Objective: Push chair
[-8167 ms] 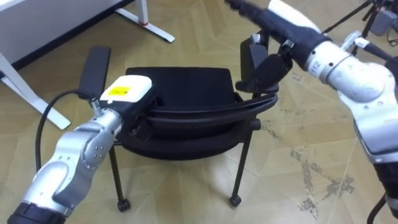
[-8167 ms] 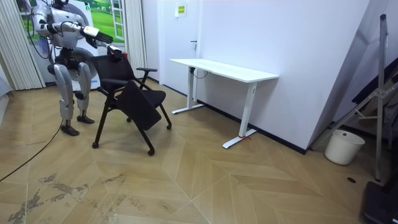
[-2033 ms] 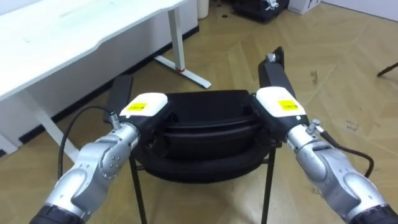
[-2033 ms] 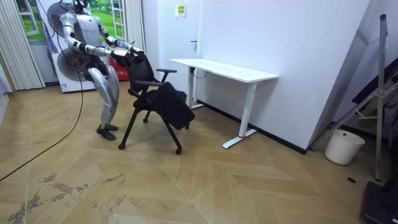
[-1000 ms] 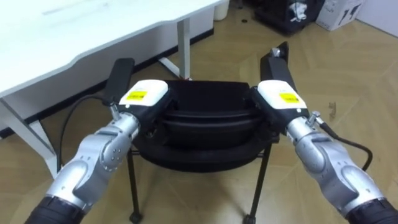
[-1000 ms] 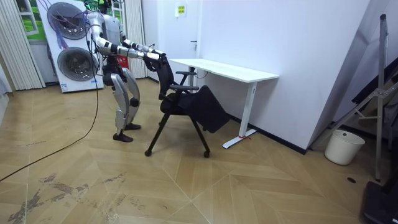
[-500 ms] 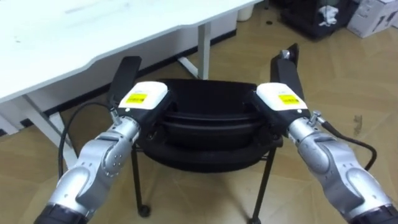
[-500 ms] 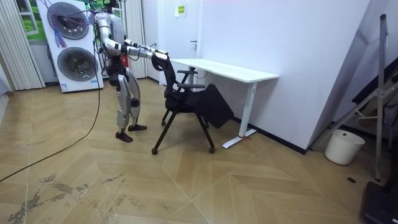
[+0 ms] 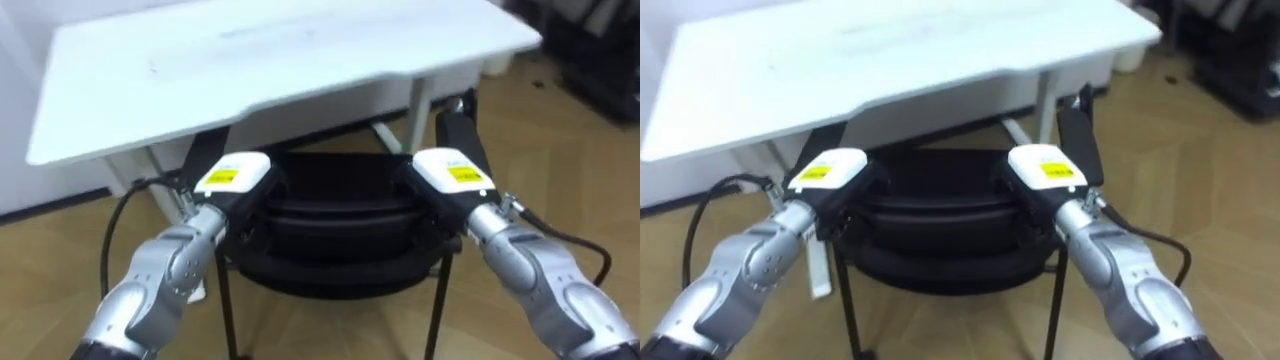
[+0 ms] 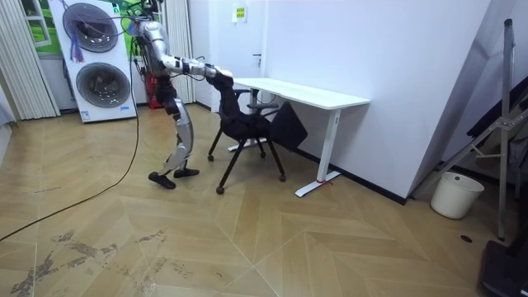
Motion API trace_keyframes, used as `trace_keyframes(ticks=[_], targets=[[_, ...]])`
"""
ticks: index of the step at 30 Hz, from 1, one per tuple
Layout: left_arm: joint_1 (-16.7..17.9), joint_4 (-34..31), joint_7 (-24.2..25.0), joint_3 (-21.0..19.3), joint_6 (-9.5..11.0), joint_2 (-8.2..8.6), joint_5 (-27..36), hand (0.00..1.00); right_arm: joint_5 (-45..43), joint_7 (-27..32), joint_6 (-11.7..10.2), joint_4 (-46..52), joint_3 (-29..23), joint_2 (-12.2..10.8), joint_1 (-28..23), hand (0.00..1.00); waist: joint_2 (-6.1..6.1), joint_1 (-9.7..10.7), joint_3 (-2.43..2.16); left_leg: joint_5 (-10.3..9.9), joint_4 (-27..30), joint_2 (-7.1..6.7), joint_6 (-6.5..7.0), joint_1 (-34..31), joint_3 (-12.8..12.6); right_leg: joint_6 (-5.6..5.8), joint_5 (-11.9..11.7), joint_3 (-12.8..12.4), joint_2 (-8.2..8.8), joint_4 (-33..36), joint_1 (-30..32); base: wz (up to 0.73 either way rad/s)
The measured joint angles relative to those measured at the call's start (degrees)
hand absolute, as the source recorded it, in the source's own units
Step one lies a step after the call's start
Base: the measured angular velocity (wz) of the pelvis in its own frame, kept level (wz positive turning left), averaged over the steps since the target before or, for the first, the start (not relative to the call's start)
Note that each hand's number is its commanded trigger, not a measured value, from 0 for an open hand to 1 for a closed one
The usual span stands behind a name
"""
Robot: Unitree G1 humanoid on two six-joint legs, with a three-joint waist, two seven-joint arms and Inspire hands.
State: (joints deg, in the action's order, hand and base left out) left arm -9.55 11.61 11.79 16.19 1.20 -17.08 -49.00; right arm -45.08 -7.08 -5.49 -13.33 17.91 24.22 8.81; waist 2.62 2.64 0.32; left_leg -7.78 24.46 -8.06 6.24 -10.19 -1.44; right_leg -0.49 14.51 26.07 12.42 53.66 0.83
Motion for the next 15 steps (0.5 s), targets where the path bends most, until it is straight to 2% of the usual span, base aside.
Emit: trace_keyframes(ticks=[1,2,3,4,5,6,8,9,10,11,12,13,14,15], targets=[[0.0,0.0,-0.1,0.1,0.2,-0.18,0.0,1.0,0.3,0.0,-0.2,-0.3,0.0,0.0,0.0,1.0,0.02,-0.2,0.02,-0.2,0.3,-0.08,0.07,0.1,0.8,0.2,-0.7,-0.8,-0.66,0.0,-0.1,0.7],[0.0,0.0,-0.3,0.2,0.4,-0.4,0.0,1.0,0.7,0.1,-0.7,-1.1,0.0,0.0,0.0,1.0,0.09,-0.6,0.07,-0.5,0.4,-0.19,0.13,0.6,2.4,0.94,-2.8,-2.2,-2.0,0.0,-0.4,0.71],[0.0,0.0,-0.7,1.0,0.4,-0.77,0.0,1.0,1.4,0.2,-1.0,-1.8,0.1,0.0,-0.2,1.0,-0.02,-1.1,0.06,-0.8,0.4,0.07,0.07,1.4,4.3,2.21,-5.8,-3.8,-3.62,0.2,-0.2,0.73],[0.0,0.1,-1.2,1.5,0.6,-1.08,0.0,1.0,1.8,0.4,-1.1,-2.2,0.1,0.0,-0.4,1.0,-0.09,-1.2,0.19,-0.8,0.3,0.5,0.06,2.0,6.2,2.98,-7.5,-4.8,-4.6,0.5,0.4,0.74],[0.0,0.1,-2.3,2.2,1.2,-1.94,0.1,1.0,1.9,1.0,-1.7,-2.8,0.1,-0.1,-0.8,1.0,0.01,-1.6,0.22,-0.9,-0.2,0.34,0.04,2.3,8.6,2.74,-4.9,-7.8,-5.99,0.6,1.9,0.65],[-0.1,0.0,-3.0,2.1,1.4,-2.22,0.1,1.0,1.9,1.5,-2.1,-2.9,0.0,-0.2,-0.6,1.0,-0.08,-2.2,0.33,-0.9,-0.5,-0.08,0.0,2.3,9.5,1.77,-0.7,-10.9,-6.61,0.5,4.8,0.57],[-0.5,0.1,-3.3,2.1,1.0,-2.51,0.2,1.0,1.6,2.0,-2.1,-2.9,0.1,-0.7,-0.2,1.0,-0.1,-3.0,0.35,-1.1,-0.5,-0.79,0.24,2.5,10.3,1.55,2.5,-14.3,-6.1,-2.7,8.6,0.47],[-0.6,0.1,-3.4,2.0,0.7,-2.55,0.2,1.0,1.3,2.1,-2.1,-2.9,0.1,-1.0,0.2,1.0,0.33,-3.2,0.57,-1.2,-0.6,-1.53,0.2,2.8,11.3,1.82,3.3,-15.7,-4.87,-7.3,10.2,0.56],[-0.6,0.1,-3.6,1.9,0.5,-2.61,0.1,1.0,1.3,2.3,-2.2,-2.9,0.1,-1.1,0.3,1.0,0.55,-3.2,0.71,-1.4,-0.6,-1.88,0.14,3.0,11.8,1.89,3.4,-16.7,-4.33,-10.1,10.6,0.57],[-0.6,0.1,-4.2,1.3,0.6,-2.89,0.0,1.0,1.0,1.8,-2.6,-1.6,-0.1,-1.1,0.6,1.0,0.86,-3.7,0.85,-2.1,0.1,-2.39,-0.3,3.2,12.9,2.26,2.9,-19.2,-4.07,-17.0,10.7,0.44],[-0.7,0.0,-4.2,0.7,1.7,-4.25,0.3,1.0,1.2,1.8,-2.8,-1.3,0.1,-1.4,0.6,1.0,1.85,-3.5,1.27,-3.2,1.2,-2.69,-0.99,3.4,13.4,3.11,-2.0,-20.4,-3.8,-22.5,9.9,0.41],[-0.6,0.1,-4.2,0.7,1.8,-4.17,0.2,1.0,1.2,1.7,-2.6,-1.9,0.2,-1.8,0.5,1.0,1.81,-3.2,1.2,-4.0,2.2,-2.35,-1.36,3.3,13.7,2.72,-1.6,-19.6,-3.97,-23.4,8.9,0.25],[-0.5,-0.1,-3.7,0.7,2.4,-4.02,-0.7,1.0,1.5,0.9,-2.0,-2.2,0.4,-1.7,0.4,1.0,1.28,-3.3,1.19,-5.1,3.1,-0.33,-1.97,2.8,12.8,2.14,-1.6,-17.3,-4.97,-25.2,7.8,0.04],[-0.4,-0.1,-4.0,0.6,3.2,-4.39,-0.7,1.0,1.6,1.5,-1.9,-2.1,0.4,-1.8,0.2,1.0,1.09,-4.1,1.29,-5.5,3.1,0.97,-2.5,2.4,12.3,1.52,-2.3,-16.6,-5.93,-26.7,7.6,-0.12]])
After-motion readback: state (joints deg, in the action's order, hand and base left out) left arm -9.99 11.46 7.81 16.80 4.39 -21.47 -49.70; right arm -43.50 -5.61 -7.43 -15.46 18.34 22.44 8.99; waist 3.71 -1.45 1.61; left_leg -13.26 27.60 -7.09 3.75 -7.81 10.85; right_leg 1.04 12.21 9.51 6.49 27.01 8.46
